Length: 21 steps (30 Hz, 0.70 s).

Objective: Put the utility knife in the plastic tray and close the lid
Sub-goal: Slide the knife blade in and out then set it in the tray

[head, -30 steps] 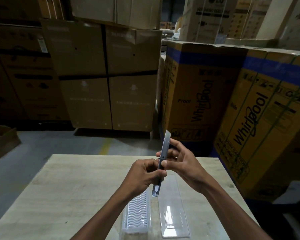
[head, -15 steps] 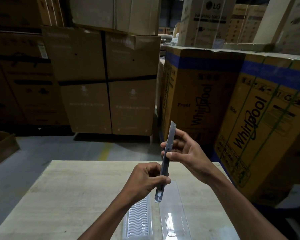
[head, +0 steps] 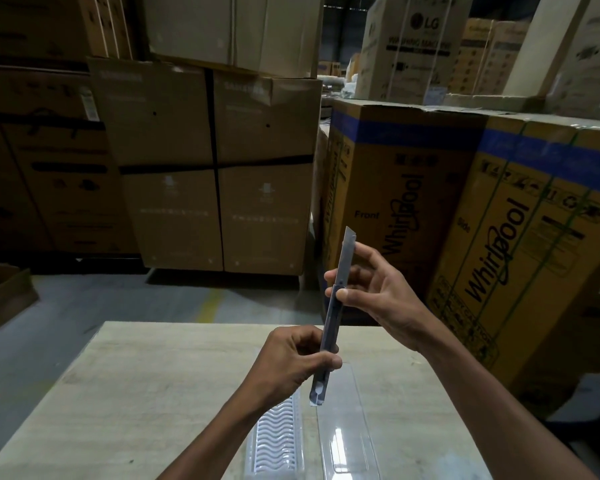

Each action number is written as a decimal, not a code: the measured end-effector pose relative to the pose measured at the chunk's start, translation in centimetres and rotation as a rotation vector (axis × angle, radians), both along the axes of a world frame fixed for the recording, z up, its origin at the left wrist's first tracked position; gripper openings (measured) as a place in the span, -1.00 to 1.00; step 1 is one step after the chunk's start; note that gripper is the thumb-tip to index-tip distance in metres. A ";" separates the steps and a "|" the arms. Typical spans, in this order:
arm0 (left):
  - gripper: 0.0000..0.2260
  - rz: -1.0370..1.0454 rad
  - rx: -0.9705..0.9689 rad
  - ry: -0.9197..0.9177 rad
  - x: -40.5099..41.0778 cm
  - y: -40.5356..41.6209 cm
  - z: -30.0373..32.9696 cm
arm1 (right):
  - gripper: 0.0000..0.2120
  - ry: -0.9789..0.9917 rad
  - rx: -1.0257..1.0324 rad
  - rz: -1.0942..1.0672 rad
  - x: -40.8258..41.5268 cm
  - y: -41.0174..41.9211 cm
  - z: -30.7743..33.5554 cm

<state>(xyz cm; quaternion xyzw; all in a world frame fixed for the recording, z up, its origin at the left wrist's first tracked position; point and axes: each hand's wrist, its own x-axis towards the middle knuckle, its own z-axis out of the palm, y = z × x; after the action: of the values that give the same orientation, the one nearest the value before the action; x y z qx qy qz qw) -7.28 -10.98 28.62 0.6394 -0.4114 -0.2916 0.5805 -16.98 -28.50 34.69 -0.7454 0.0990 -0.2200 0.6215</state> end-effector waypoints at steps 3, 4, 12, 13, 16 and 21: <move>-0.91 0.000 -0.018 0.003 -0.1 0.3 -0.1 | -0.21 0.007 -0.003 0.001 -0.1 0.2 0.1; -0.91 0.003 -0.018 0.001 -0.1 0.3 -0.2 | -0.20 0.010 -0.005 0.001 -0.2 0.3 0.1; -0.95 0.006 -0.009 -0.012 -0.4 0.8 -0.3 | -0.21 0.014 -0.038 0.003 -0.6 0.9 0.1; -0.95 0.005 -0.007 -0.012 -0.4 0.9 -0.3 | -0.20 0.016 -0.038 0.002 -0.7 1.0 0.1; -0.95 0.004 -0.001 -0.016 -0.6 1.1 -0.3 | -0.20 0.020 -0.039 0.000 -1.0 1.2 0.1; -0.93 0.005 0.001 -0.012 -0.9 1.2 -0.2 | -0.22 0.022 -0.059 0.004 -1.2 1.5 -0.2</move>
<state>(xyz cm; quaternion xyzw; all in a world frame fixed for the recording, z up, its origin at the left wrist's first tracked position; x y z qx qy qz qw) -8.17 -9.80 28.45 0.6425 -0.4132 -0.2863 0.5783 -18.20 -26.96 34.50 -0.7660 0.0976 -0.2136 0.5984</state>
